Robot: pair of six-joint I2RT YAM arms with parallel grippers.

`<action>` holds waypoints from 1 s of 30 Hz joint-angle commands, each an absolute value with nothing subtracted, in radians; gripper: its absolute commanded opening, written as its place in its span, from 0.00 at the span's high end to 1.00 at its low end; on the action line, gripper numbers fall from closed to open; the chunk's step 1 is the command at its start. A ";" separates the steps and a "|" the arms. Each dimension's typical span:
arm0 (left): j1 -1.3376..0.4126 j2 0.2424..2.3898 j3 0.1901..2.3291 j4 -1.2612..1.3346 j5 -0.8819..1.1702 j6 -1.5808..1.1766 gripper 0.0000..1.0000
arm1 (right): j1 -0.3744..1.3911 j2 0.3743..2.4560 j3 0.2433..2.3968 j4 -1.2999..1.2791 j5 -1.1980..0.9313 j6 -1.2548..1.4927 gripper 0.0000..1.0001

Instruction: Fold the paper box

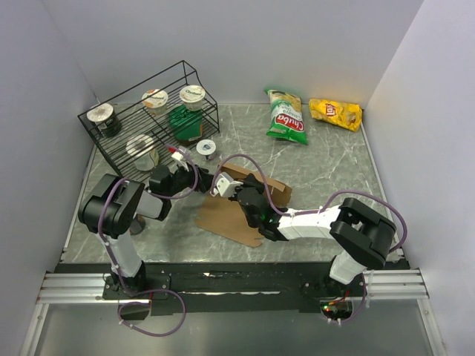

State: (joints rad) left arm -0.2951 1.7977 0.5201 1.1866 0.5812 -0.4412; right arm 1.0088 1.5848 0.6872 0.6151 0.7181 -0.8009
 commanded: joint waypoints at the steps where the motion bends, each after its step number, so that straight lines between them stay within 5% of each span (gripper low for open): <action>1: -0.321 1.807 0.540 1.287 0.581 -0.400 0.25 | 1.009 1.598 0.680 0.499 0.673 -0.729 0.96; 30: -0.391 1.822 0.598 1.278 0.505 -0.318 0.38 | 1.009 1.594 0.678 0.491 0.667 -0.721 0.96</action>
